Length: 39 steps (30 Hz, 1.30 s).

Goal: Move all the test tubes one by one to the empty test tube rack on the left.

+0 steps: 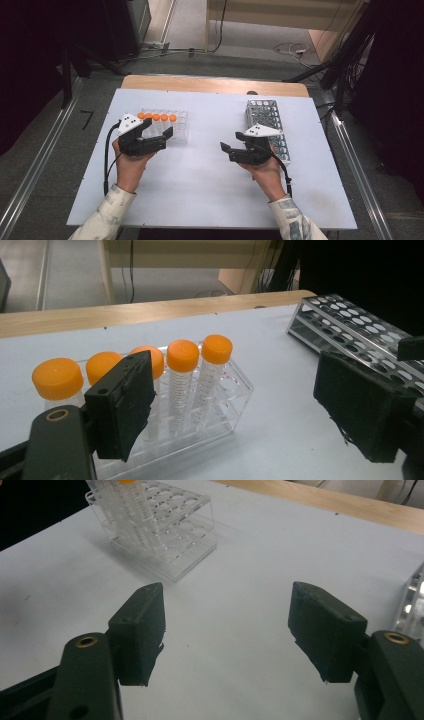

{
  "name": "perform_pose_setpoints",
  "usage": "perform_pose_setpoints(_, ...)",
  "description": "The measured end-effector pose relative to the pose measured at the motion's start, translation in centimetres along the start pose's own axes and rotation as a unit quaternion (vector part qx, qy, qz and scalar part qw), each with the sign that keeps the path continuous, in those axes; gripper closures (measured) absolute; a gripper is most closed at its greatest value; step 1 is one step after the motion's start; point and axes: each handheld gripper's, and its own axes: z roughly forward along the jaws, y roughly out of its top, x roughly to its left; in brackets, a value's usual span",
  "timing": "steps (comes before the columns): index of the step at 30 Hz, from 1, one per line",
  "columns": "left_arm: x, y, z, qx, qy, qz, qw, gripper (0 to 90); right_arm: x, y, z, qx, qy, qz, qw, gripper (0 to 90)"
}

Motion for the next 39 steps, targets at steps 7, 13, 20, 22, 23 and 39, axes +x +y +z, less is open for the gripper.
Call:
perform_pose_setpoints(7,-0.3,-0.2,0.1,0.007,-0.005,0.001,1.0,16.3,-0.6,-0.2,-1.1,-0.007,-0.004,0.005,1.0,24.0)
perform_pose_setpoints(13,-0.6,-0.3,-0.2,0.015,-0.005,0.004,0.9999,13.8,-1.1,-0.4,-2.1,-0.02,-0.007,0.014,0.9997,19.7)
perform_pose_setpoints(20,-0.8,-0.9,-0.7,-0.001,0.018,0.004,0.9998,11.1,-1.5,-0.6,-3.0,-0.024,-0.017,0.018,0.9994,15.9)
perform_pose_setpoints(22,-0.8,-1.1,-0.7,0.002,0.018,0.005,0.9998,11.1,-1.7,-0.7,-3.3,-0.026,-0.02,0.018,0.9993,15.7)
perform_pose_setpoints(23,-0.8,-1.2,-0.8,0.003,0.018,0.006,0.9998,11.1,-1.8,-0.8,-3.4,-0.026,-0.021,0.019,0.9992,15.7)
perform_pose_setpoints(39,-0.8,-1.7,-1.4,0.004,0.015,0.005,0.9999,11.1,-3.1,-1.9,-5.3,-0.035,-0.041,0.027,0.9982,15.7)
